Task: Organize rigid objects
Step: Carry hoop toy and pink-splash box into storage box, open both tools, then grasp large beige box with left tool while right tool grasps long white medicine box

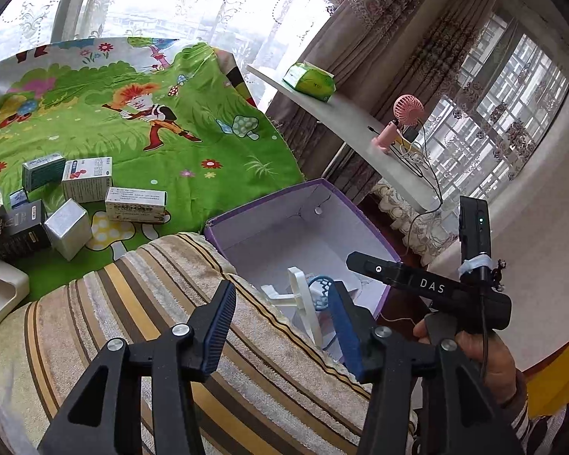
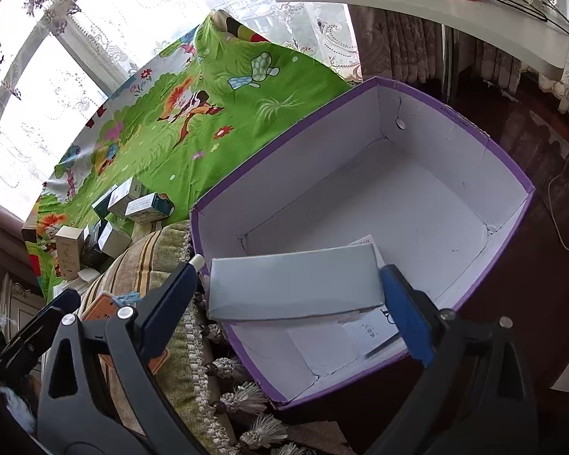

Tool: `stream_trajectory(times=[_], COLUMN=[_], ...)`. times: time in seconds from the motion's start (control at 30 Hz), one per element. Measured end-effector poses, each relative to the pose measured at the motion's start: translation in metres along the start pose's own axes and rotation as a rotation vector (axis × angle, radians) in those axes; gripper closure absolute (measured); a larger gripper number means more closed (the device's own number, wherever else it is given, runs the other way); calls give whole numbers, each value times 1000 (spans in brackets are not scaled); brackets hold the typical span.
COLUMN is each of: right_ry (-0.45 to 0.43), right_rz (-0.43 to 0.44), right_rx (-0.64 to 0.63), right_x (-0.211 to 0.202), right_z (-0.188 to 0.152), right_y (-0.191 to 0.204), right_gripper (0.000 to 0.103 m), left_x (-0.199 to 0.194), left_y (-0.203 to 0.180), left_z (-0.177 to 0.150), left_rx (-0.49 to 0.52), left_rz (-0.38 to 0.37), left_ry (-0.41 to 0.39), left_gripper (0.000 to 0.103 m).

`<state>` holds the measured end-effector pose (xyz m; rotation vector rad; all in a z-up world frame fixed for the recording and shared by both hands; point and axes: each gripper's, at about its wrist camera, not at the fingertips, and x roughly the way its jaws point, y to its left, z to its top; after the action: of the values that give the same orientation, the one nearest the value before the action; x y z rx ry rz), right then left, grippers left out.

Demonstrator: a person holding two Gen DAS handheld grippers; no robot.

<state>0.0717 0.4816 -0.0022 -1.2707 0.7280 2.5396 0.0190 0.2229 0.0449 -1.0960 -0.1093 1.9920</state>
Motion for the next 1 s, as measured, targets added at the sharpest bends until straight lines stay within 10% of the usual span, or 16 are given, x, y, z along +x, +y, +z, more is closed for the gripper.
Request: stream_trajectory(times=[1.0], right_ry=[58], right_rz=[67], right_rx=[-130], right_x=[9], right_z=[-14], right_y=[47], right_gripper=[4], left_x=[-116], left_y=[129], left_z=[-40], left_rx=[-359], left_rz=[189], left_ry=[-260], left_gripper=[49])
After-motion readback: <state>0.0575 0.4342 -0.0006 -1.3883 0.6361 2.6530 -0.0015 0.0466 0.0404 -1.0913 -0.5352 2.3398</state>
